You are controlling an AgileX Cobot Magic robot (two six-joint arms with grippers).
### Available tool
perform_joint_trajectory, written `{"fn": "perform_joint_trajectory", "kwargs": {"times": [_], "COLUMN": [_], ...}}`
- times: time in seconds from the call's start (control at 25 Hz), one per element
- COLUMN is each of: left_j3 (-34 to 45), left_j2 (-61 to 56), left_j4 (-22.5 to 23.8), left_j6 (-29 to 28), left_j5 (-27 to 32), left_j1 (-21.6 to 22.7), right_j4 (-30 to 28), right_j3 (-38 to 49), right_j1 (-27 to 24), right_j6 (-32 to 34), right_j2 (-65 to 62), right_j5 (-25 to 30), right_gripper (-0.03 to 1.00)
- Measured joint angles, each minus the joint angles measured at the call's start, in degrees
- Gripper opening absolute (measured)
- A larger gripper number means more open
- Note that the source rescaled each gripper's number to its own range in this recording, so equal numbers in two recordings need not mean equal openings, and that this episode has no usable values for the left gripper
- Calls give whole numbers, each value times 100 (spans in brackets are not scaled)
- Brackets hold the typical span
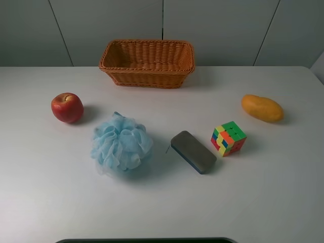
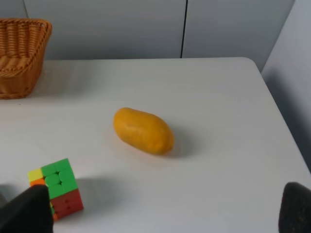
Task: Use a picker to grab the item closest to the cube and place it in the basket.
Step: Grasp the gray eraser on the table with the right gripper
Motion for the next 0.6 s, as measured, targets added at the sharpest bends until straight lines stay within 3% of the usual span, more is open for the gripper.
{"fn": "perform_joint_trajectory", "kwargs": {"times": [0.24,0.6], "left_j3": [0,0], "left_j2": [0,0], "left_j4": [0,0], "left_j6": [-12,-1], "left_j5": [0,0], "left_j1": [0,0], "right_j4": [227,1791], "right_j3": [-906,-2240], "right_j1": [0,0], "right_j6": [-621,-2240], "right_j2": [1512,4131], "right_j5": [-157,213], "right_gripper": [100,100]}}
